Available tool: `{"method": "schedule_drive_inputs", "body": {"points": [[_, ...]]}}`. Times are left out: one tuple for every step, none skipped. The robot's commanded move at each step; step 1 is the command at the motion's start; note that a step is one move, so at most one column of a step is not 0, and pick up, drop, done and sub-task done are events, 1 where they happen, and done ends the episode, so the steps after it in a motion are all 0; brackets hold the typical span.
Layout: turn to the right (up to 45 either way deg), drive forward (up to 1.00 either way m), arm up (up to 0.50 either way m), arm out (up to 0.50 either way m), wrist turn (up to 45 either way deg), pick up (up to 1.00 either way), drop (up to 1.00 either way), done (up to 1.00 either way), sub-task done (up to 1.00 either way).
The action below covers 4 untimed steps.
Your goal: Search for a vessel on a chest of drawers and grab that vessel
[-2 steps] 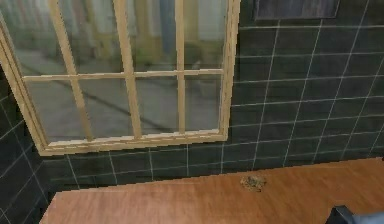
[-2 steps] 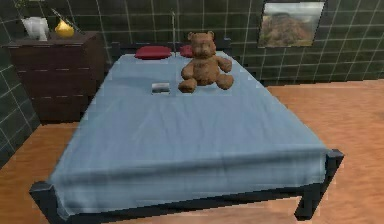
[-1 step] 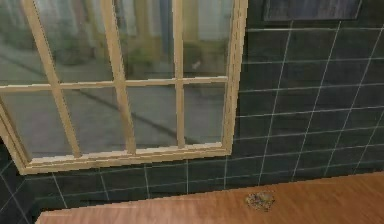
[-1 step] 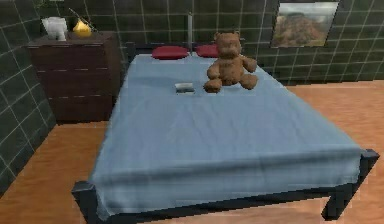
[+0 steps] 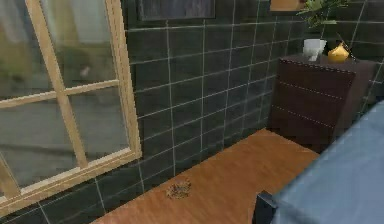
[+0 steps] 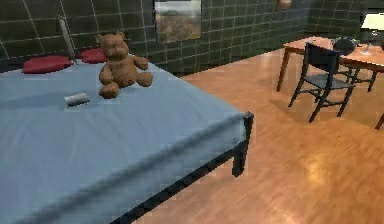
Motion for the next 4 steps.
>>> {"method": "schedule_drive_inputs", "body": {"points": [[0.0,0.95,0.00,0.00,0.0,0.00,0.00,0.00,0.00],[45.0,0.00,0.00,0.00,0.0,0.00,0.00,0.00,0.00],[6.0,0.00,0.00,0.00,0.0,0.00,0.00,0.00,0.00],[0.0,1.00,0.00,0.00,0.0,0.00,0.00,0.00,0.00]]}}
